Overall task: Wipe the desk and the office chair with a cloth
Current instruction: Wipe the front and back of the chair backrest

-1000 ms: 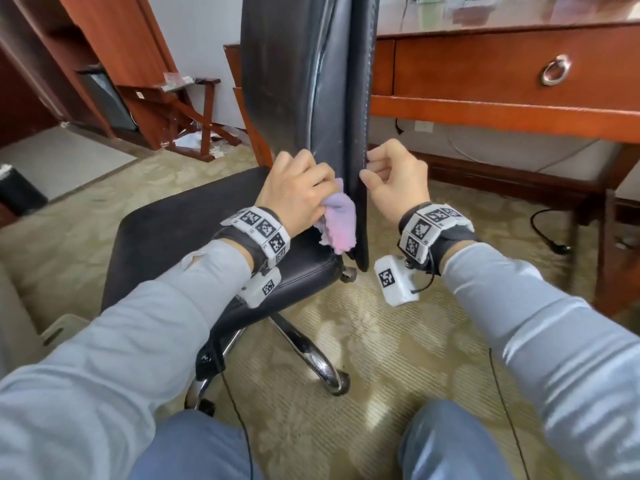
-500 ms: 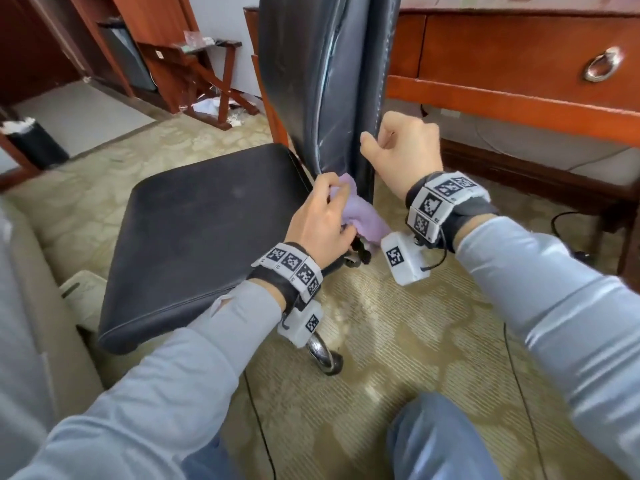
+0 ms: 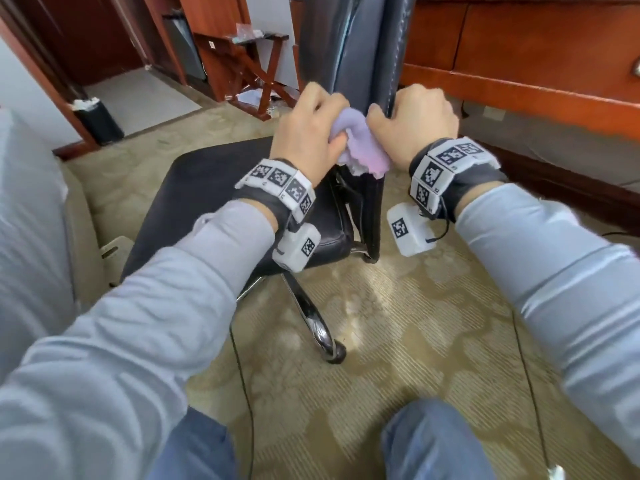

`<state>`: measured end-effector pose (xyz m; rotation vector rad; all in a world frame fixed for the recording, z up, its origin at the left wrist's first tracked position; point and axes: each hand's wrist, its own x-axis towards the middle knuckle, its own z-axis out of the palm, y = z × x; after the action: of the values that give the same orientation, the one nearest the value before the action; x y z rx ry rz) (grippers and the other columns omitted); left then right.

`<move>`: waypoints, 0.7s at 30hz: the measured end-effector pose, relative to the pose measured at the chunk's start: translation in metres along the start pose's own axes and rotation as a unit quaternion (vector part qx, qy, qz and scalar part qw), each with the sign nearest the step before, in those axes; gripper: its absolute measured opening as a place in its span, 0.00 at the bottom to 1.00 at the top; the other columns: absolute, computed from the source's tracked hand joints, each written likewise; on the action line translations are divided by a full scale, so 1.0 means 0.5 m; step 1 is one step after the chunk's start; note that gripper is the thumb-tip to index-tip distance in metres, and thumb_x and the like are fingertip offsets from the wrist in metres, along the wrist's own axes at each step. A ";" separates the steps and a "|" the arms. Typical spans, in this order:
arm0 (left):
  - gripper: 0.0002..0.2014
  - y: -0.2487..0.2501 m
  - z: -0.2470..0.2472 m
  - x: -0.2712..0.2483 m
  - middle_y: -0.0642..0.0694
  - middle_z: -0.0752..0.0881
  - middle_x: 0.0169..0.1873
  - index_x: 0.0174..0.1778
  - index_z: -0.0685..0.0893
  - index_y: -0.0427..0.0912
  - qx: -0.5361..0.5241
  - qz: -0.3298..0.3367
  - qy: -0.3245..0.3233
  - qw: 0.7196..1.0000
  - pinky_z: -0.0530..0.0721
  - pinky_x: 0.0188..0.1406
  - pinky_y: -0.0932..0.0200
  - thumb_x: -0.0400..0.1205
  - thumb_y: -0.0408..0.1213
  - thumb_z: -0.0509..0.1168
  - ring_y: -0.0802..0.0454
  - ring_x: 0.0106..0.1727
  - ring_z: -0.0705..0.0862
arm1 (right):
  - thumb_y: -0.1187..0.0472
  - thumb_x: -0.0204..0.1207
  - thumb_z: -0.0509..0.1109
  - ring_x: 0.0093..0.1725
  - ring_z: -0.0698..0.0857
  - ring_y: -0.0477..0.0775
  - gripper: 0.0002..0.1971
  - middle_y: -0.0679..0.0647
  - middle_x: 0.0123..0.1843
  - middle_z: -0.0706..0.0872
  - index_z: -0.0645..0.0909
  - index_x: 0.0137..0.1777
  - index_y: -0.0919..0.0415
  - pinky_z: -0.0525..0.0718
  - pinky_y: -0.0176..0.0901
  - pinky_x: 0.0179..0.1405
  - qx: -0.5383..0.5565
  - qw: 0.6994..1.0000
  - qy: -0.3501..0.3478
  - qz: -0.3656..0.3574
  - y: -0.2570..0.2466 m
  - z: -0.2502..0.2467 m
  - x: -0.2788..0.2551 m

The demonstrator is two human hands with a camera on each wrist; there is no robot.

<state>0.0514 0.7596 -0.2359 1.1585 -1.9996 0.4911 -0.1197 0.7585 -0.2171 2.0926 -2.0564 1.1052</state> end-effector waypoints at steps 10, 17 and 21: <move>0.09 0.020 0.057 -0.108 0.39 0.81 0.41 0.43 0.85 0.39 -0.014 -0.133 0.013 0.991 0.80 0.23 0.47 0.73 0.40 0.65 0.35 0.32 0.80 | 0.40 0.79 0.61 0.45 0.80 0.63 0.22 0.59 0.44 0.80 0.82 0.47 0.59 0.71 0.47 0.41 -0.019 1.000 -0.013 -0.001 -0.004 -0.008 -0.008; 0.06 0.000 0.039 -0.018 0.34 0.81 0.39 0.39 0.82 0.32 -0.076 -0.137 0.167 0.973 0.67 0.33 0.60 0.69 0.31 0.68 0.39 0.35 0.79 | 0.40 0.78 0.61 0.50 0.84 0.66 0.21 0.61 0.50 0.85 0.83 0.48 0.58 0.72 0.46 0.42 -0.012 1.000 -0.002 0.009 -0.014 -0.001 -0.025; 0.08 0.021 0.078 -0.071 0.34 0.79 0.38 0.37 0.78 0.32 -0.121 -0.203 0.149 0.960 0.61 0.33 0.62 0.68 0.29 0.71 0.41 0.33 0.76 | 0.41 0.77 0.62 0.53 0.85 0.67 0.21 0.62 0.53 0.86 0.84 0.49 0.59 0.72 0.46 0.43 -0.010 1.000 0.000 0.016 -0.016 -0.009 -0.023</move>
<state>0.0365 0.7597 -0.2875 1.2176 -1.4665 0.1877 -0.1134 0.7717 -0.2154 2.0588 -2.0995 1.0833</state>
